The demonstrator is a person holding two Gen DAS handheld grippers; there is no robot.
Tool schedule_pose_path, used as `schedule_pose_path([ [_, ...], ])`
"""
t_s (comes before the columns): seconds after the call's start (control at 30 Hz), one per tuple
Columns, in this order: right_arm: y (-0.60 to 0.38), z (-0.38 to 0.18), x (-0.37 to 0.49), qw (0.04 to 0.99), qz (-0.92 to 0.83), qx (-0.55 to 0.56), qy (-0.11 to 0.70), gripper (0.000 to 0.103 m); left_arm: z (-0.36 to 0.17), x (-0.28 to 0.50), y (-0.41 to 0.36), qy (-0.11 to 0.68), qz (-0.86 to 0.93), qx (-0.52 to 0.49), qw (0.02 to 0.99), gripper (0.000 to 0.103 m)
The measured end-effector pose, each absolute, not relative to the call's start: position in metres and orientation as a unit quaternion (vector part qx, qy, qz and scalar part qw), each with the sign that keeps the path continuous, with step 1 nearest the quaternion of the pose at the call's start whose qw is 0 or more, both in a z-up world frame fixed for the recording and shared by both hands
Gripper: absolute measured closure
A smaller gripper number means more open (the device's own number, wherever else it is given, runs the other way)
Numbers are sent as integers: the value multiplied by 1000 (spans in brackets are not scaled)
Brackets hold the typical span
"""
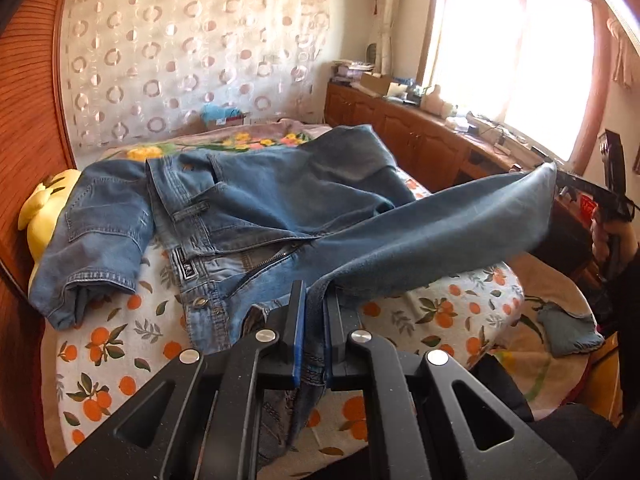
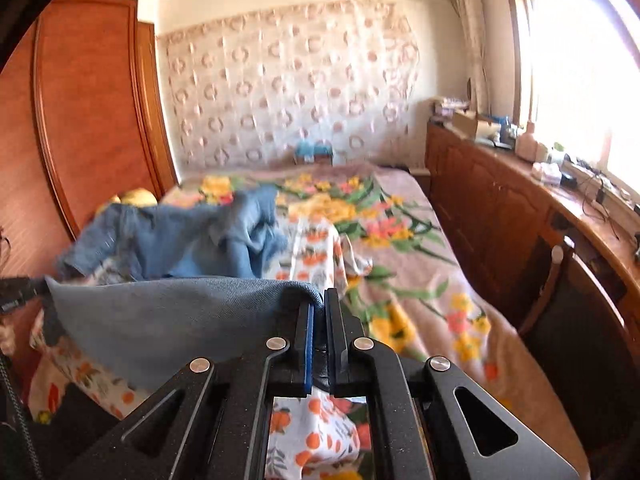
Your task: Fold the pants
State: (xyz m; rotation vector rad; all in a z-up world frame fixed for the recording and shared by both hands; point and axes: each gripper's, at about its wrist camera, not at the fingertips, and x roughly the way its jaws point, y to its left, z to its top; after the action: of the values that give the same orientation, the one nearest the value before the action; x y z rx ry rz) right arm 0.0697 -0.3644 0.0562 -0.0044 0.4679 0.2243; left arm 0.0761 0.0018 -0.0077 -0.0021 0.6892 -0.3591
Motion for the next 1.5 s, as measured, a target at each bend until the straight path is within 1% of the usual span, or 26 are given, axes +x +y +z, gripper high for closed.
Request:
schedule_pose_path([
  [0.1, -361, 62, 68, 968, 108, -11, 225, 99, -4, 74, 0, 332, -169, 6, 928, 95],
  [0.2, -351, 56, 78, 965, 107, -29, 236, 99, -1, 81, 4, 332, -161, 5, 929, 95],
  [0.33, -338, 42, 118, 960, 92, -30, 264, 98, -1, 102, 7, 342, -150, 12, 928, 95],
  [0.4, -332, 27, 149, 950, 89, -36, 296, 88, -9, 117, 4, 358, -146, 14, 922, 95],
  [0.43, -329, 22, 162, 945, 83, -34, 314, 86, -14, 123, 3, 367, -145, 15, 919, 95],
  [0.5, -326, 7, 178, 938, 73, -30, 337, 85, -28, 136, 0, 387, -141, 19, 911, 95],
  [0.53, -326, 2, 181, 938, 78, -25, 337, 85, -33, 140, -1, 394, -139, 21, 908, 95],
  [0.57, -326, -1, 179, 938, 86, -17, 334, 83, -37, 142, -1, 397, -137, 21, 907, 95],
  [0.6, -325, -2, 178, 938, 91, -11, 333, 78, -40, 143, -1, 400, -136, 20, 906, 95],
  [0.77, -317, -12, 154, 937, 130, -11, 325, 65, -46, 145, 3, 404, -139, -2, 904, 95],
  [0.93, -318, -38, 151, 926, 148, -9, 348, 61, -48, 142, 1, 404, -142, 0, 904, 95],
  [1.03, -316, -42, 163, 925, 154, 3, 347, 60, -50, 141, -1, 406, -145, 1, 902, 95],
  [1.1, -314, -42, 171, 924, 168, 12, 344, 57, -51, 141, 0, 407, -146, -1, 901, 95],
  [1.23, -310, -54, 190, 913, 177, 16, 366, 56, -55, 140, -1, 410, -151, 0, 899, 95],
  [1.27, -311, -54, 193, 912, 182, 19, 368, 62, -55, 140, -1, 410, -152, 2, 899, 95],
  [1.3, -310, -52, 195, 911, 187, 21, 368, 89, -55, 139, -2, 410, -154, 4, 899, 95],
  [1.33, -313, -47, 195, 912, 189, 25, 363, 98, -54, 137, -3, 409, -156, 6, 899, 95],
  [1.5, -332, 11, 174, 937, 183, 54, 294, 100, -44, 129, -8, 398, -169, 20, 901, 95],
])
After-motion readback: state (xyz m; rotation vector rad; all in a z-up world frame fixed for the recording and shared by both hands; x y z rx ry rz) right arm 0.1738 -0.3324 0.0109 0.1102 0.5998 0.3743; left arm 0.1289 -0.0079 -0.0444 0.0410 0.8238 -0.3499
